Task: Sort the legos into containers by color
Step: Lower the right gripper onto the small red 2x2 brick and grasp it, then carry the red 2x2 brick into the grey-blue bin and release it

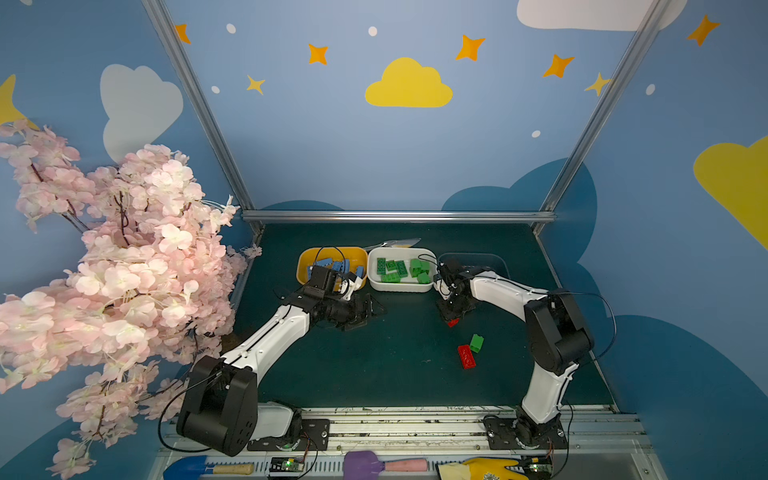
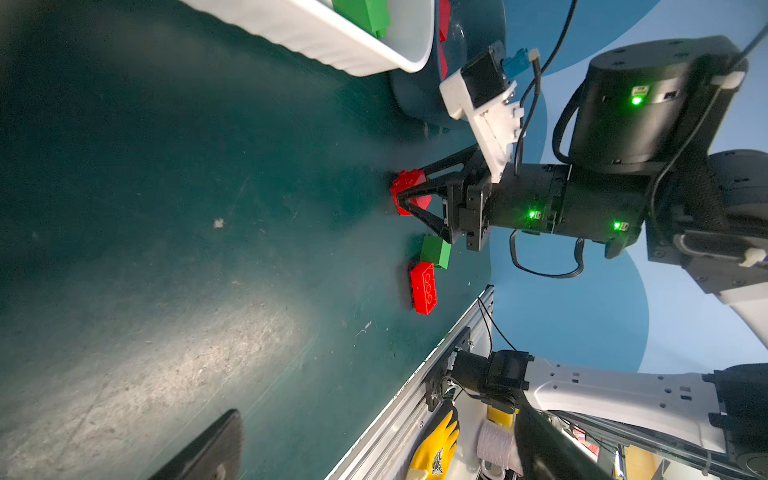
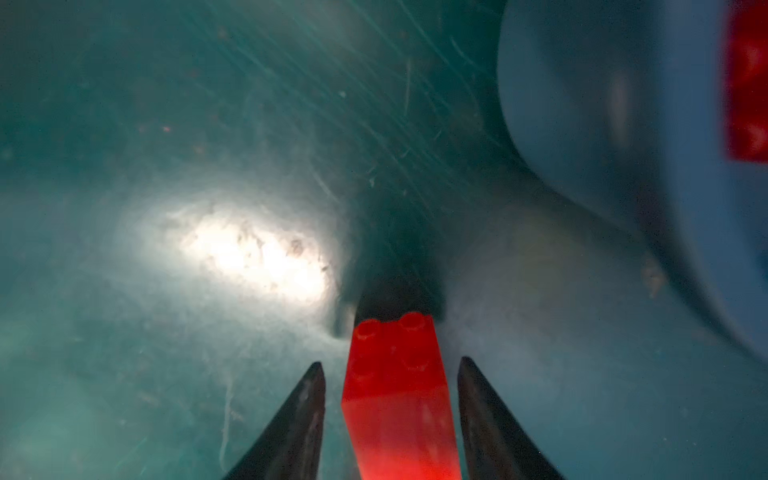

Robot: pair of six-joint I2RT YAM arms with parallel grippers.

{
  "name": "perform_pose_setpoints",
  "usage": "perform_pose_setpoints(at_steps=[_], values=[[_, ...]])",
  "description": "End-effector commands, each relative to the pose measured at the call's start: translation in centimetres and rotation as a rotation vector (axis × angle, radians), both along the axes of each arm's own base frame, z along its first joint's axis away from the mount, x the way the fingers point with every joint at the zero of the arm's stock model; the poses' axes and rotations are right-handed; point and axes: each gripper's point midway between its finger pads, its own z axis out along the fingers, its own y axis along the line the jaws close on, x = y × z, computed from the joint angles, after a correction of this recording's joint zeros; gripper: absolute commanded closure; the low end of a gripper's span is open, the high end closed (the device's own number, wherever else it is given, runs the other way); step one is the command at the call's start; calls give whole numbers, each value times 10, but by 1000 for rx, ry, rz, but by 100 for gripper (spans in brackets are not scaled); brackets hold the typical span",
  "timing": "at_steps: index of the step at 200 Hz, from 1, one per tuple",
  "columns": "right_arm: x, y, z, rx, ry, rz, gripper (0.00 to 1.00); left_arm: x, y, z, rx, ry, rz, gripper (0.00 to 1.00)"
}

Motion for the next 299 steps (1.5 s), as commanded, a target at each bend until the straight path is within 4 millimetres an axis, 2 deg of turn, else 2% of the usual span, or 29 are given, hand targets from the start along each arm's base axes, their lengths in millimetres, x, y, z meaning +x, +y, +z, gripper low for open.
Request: perform_pose_setpoints(at_steps=[1, 29, 77, 99, 124, 148, 161, 195, 245, 267, 283, 299], values=[[-8, -6, -2, -57, 36, -8, 62, -2, 2, -1, 11, -16, -7, 0], [-8, -7, 8, -46, 13, -16, 79, -3, 1, -1, 7, -16, -8, 0], [1, -17, 73, 70, -74, -105, 82, 1, -2, 9, -20, -36, -14, 0], [21, -32, 95, 116, -104, -171, 82, 4, -4, 13, -30, -45, -18, 0], [52, -51, 108, 131, -132, -236, 82, 6, -5, 16, -37, -52, -21, 0], [83, -70, 105, 118, -146, -295, 82, 6, -5, 16, -38, -51, -21, 0], [99, -82, 97, 107, -139, -329, 82, 5, -5, 15, -38, -51, -21, 0], [132, -97, 73, 75, -124, -364, 81, 5, -4, 12, -32, -43, -21, 0], [165, -88, 46, 85, -89, -367, 76, 8, -6, 9, -32, -35, -24, 0], [171, -79, 37, 104, -64, -350, 66, 9, -6, 7, -30, -29, -23, 0], [171, -68, 41, 132, -57, -335, 53, 9, -6, 7, -31, -29, -23, 0], [168, -63, 53, 154, -76, -328, 48, 9, -6, 7, -31, -29, -23, 0]])
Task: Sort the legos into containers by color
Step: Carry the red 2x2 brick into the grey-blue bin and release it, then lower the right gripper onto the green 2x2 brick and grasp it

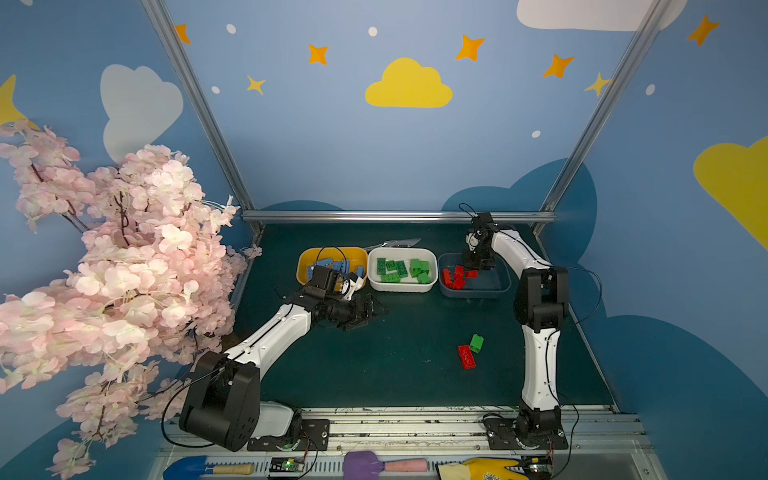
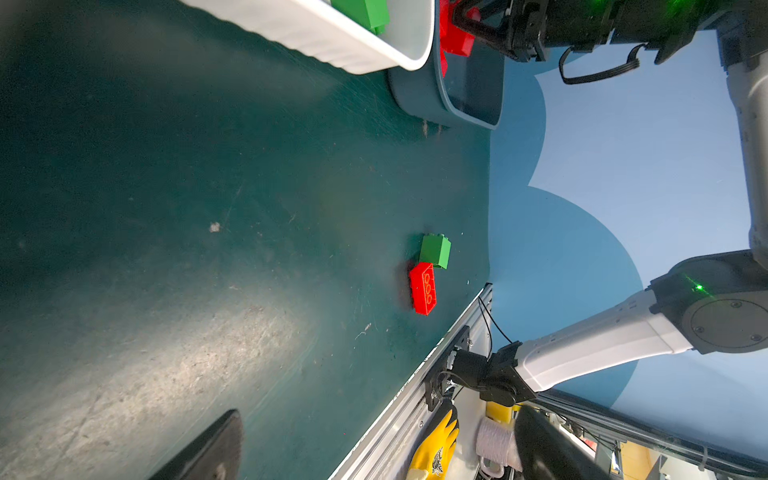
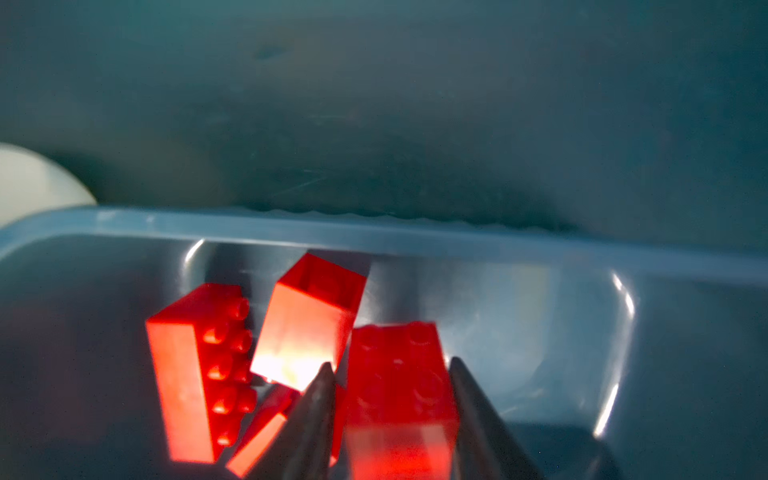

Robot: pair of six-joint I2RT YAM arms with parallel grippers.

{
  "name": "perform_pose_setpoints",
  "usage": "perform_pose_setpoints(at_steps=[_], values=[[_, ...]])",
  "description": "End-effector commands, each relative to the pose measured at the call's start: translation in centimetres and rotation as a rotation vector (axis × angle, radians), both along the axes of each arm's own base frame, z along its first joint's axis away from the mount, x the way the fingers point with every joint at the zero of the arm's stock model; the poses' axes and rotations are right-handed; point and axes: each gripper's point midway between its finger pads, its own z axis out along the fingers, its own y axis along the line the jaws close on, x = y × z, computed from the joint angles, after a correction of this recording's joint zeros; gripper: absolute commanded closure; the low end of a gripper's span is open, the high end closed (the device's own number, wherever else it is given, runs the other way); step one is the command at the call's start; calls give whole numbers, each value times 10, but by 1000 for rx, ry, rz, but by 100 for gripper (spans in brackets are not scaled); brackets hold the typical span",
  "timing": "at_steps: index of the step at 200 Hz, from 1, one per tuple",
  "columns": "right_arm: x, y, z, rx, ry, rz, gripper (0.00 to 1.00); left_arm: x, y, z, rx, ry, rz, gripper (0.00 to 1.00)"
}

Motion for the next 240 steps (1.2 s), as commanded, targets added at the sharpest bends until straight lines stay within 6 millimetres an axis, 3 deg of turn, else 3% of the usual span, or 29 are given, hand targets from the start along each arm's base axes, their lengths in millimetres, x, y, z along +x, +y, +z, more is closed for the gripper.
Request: perform_pose_setpoints(at_steps=[1, 39, 74, 113, 136, 151, 190, 240], values=[[-7, 15, 21, 43, -7, 32, 48, 6, -3, 11, -20, -34, -13, 0], [-32, 22, 68, 106, -65, 63, 45, 5, -4, 9, -21, -32, -18, 0], [-96, 39, 93, 151, -72, 88, 41, 6, -5, 10, -24, -33, -20, 0], [-187, 48, 79, 130, 8, 57, 38, 1, -4, 8, -22, -30, -23, 0], [-232, 41, 62, 110, 61, -37, 38, -5, -2, 6, -20, -26, -24, 0], [-252, 26, 50, 90, 67, -153, 38, -7, -1, 4, -19, -22, -22, 0], [-271, 9, 21, 114, 71, -365, 34, -11, 0, 1, -17, -19, -28, 0], [-261, 6, -6, 106, 123, -445, 33, -10, 0, 3, -17, -25, -28, 0]])
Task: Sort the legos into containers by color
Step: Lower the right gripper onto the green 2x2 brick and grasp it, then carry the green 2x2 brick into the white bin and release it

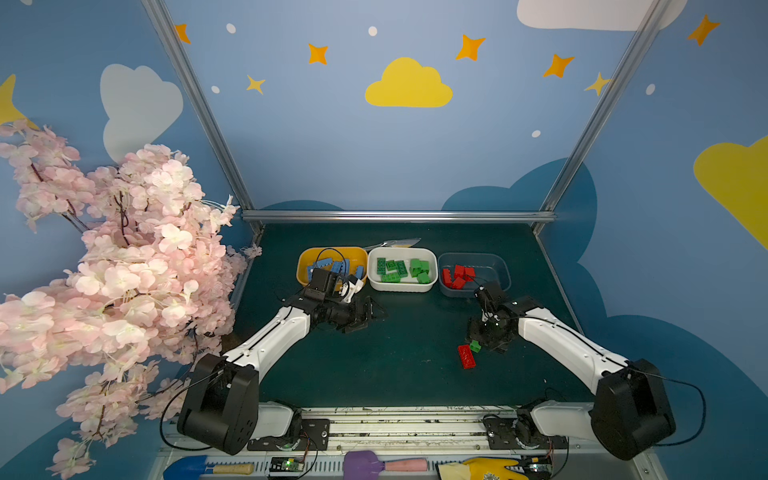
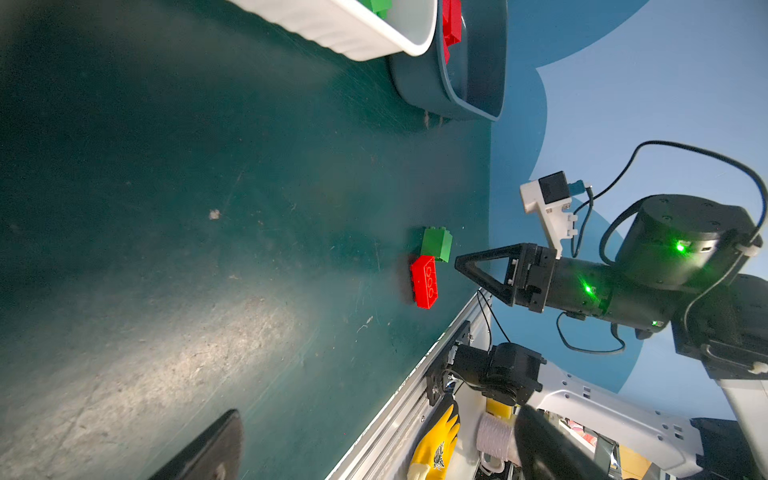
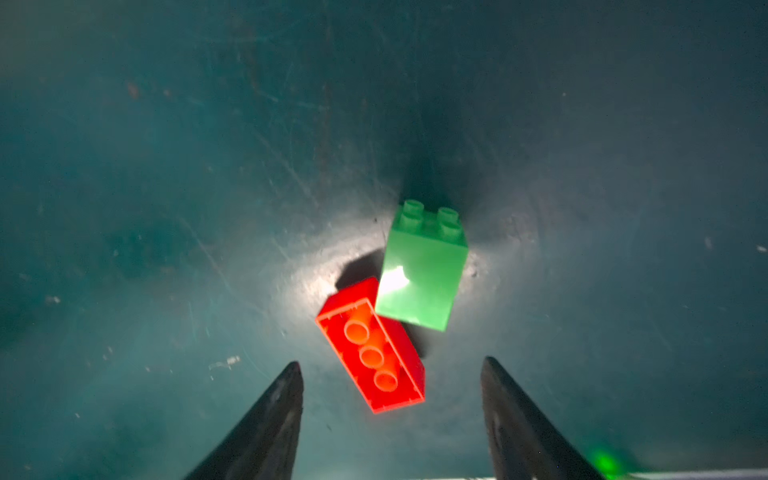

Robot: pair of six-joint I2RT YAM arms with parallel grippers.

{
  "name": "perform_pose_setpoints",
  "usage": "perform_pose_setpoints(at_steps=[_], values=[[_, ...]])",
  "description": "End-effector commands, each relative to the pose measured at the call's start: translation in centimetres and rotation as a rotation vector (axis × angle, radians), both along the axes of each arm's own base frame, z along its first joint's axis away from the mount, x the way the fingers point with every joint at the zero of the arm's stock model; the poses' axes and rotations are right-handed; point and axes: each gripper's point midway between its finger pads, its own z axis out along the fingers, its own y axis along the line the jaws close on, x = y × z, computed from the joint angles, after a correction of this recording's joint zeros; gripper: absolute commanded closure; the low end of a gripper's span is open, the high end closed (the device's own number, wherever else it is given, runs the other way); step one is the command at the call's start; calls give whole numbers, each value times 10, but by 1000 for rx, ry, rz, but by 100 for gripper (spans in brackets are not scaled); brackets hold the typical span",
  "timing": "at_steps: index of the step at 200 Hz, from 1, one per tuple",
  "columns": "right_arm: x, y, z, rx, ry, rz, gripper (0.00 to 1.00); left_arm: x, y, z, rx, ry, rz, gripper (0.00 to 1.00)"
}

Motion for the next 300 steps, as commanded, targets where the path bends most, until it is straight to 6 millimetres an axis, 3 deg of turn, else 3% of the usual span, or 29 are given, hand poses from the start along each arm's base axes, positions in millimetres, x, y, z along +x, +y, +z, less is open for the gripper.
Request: perform_pose_setpoints(at_steps=[1, 44, 75, 110, 127, 172, 213, 246, 300], values=[[12, -3, -10, -8, 5, -66, 33, -3, -1, 6, -13, -28, -21, 0], [15, -9, -31, -62, 54, -31, 39, -3, -1, 7, -7, -33, -23, 0], [14, -14, -43, -101, 83, 4, 57, -3, 0, 6, -2, -34, -20, 0], [11, -25, -36, -163, 81, 55, 78, -5, 1, 6, 1, -33, -23, 0], [19, -20, -20, -135, 33, 79, 83, -4, 1, 8, 2, -34, -24, 0], [65, 26, 50, -46, -139, 198, 84, -1, -1, 15, -2, -45, -30, 0], [118, 80, 80, 48, -220, 311, 84, 5, -2, 25, -19, -68, -11, 0], [158, 124, 86, 90, -252, 400, 84, 6, 2, 29, -12, -78, 10, 0], [204, 192, 66, 119, -249, 527, 82, 4, 13, 31, -2, -78, 39, 0]])
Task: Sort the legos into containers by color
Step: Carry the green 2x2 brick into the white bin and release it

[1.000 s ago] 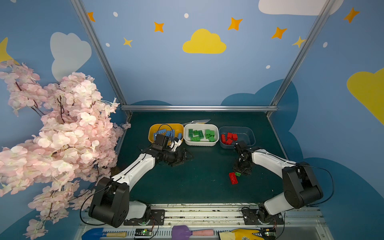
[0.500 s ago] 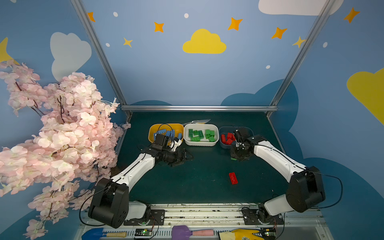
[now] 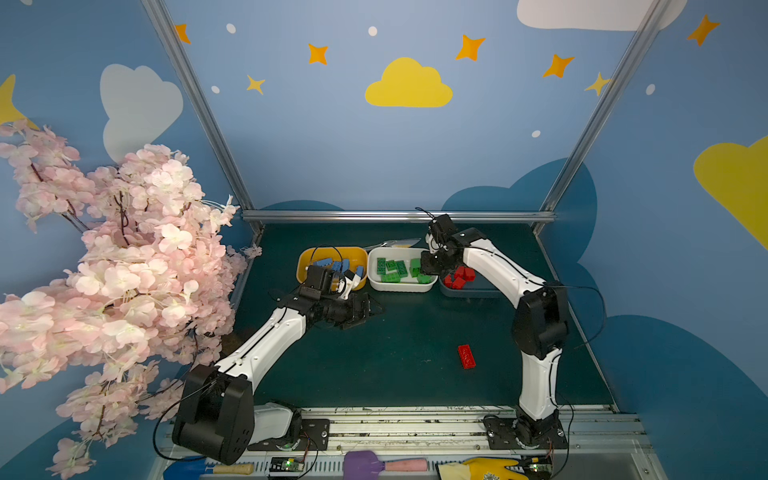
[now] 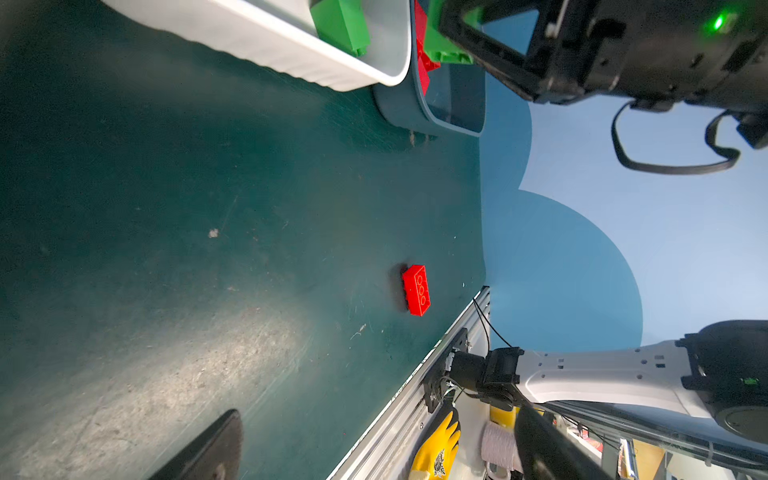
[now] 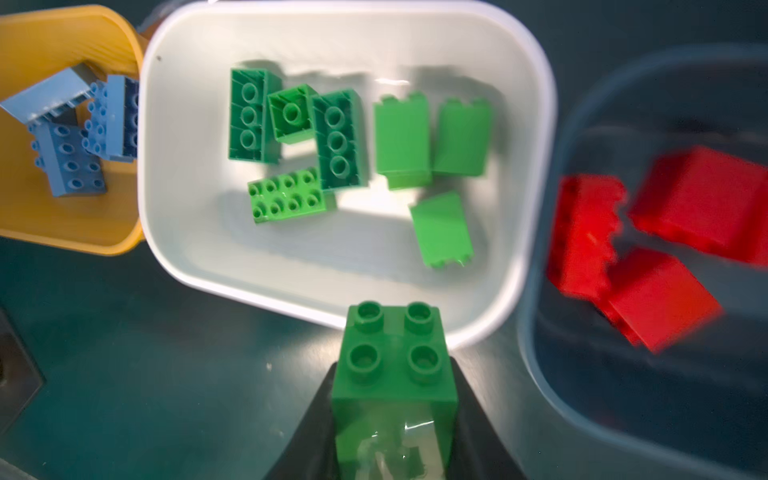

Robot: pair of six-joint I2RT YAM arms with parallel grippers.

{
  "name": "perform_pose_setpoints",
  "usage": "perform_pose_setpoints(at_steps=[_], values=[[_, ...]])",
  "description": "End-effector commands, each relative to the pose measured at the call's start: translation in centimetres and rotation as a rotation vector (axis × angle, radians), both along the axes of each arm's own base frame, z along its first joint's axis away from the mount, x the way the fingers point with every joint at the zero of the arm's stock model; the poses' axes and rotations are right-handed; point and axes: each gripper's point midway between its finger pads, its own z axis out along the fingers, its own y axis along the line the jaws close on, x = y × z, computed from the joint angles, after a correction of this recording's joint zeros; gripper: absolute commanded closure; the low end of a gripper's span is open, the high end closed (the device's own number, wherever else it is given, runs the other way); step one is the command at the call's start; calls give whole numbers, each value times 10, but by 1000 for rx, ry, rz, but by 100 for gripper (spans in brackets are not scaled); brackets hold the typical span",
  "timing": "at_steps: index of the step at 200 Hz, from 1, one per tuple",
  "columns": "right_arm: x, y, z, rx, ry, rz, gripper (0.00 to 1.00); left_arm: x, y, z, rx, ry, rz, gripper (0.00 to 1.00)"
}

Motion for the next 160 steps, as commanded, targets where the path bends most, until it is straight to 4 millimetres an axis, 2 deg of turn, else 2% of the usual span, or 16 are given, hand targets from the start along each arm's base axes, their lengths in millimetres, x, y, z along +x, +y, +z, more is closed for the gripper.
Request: perform_pose_setpoints(at_steps=[1, 16, 47, 81, 106, 126, 146, 160], values=[[3, 22, -3, -1, 14, 76, 82, 0, 5, 10, 0, -19, 15, 0], [11, 33, -12, -1, 28, 89, 82, -2, 8, 9, 3, -16, 20, 0], [12, 56, -28, 27, 55, 146, 79, -5, 13, 7, 7, -13, 35, 0], [12, 79, -36, 77, 54, 198, 72, -6, 14, 4, 8, -5, 40, 0], [17, 92, -35, 120, 23, 229, 70, -6, 14, 4, 8, -3, 40, 0], [19, 97, -34, 141, 10, 246, 60, -5, 13, 5, 8, -6, 39, 0], [20, 94, -21, 144, -9, 244, 49, -6, 14, 5, 8, -6, 39, 0], [22, 86, -7, 144, -23, 229, 46, -7, 14, 5, 7, -8, 39, 0]])
